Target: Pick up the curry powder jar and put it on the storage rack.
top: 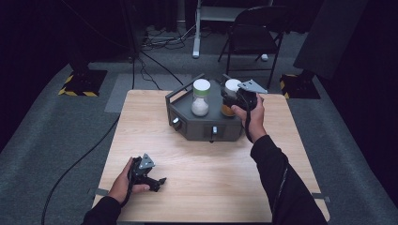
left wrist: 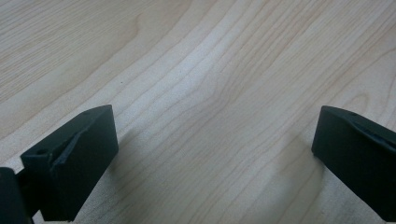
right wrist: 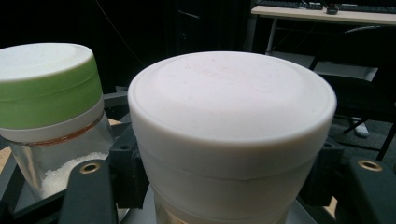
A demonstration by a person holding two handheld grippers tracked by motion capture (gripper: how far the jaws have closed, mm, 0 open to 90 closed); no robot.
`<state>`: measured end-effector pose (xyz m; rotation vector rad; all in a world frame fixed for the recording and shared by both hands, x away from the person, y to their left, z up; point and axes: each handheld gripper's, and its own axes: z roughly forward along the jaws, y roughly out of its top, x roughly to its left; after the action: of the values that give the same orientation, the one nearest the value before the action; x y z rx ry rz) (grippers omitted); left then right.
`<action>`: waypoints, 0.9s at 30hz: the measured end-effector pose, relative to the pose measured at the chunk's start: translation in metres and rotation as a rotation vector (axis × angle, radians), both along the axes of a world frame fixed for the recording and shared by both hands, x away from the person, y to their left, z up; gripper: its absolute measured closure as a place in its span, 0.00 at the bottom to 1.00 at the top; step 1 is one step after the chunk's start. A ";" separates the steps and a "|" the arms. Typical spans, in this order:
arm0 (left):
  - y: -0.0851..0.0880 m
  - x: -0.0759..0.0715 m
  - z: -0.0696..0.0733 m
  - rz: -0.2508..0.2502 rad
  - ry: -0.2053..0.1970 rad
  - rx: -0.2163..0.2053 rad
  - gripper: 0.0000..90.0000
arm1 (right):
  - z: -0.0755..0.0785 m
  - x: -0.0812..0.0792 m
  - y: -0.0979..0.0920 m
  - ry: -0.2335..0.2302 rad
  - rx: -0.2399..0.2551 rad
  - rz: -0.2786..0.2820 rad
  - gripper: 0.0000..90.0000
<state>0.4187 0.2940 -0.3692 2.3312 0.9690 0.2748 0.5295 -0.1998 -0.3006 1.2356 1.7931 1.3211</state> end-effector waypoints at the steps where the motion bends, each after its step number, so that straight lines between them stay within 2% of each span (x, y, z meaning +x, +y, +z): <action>1: 0.000 0.000 0.000 0.000 0.000 0.000 0.00 | 0.000 0.000 0.000 0.001 -0.001 -0.001 0.37; 11: 0.000 0.000 0.000 0.000 0.000 0.000 0.00 | -0.002 0.001 0.005 0.010 -0.025 -0.003 0.36; 27: 0.000 0.000 0.000 0.000 0.000 0.000 0.00 | -0.010 -0.002 0.009 -0.033 -0.045 -0.003 0.35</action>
<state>0.4187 0.2940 -0.3692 2.3308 0.9688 0.2746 0.5271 -0.1908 -0.3106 1.1852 1.7878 1.2849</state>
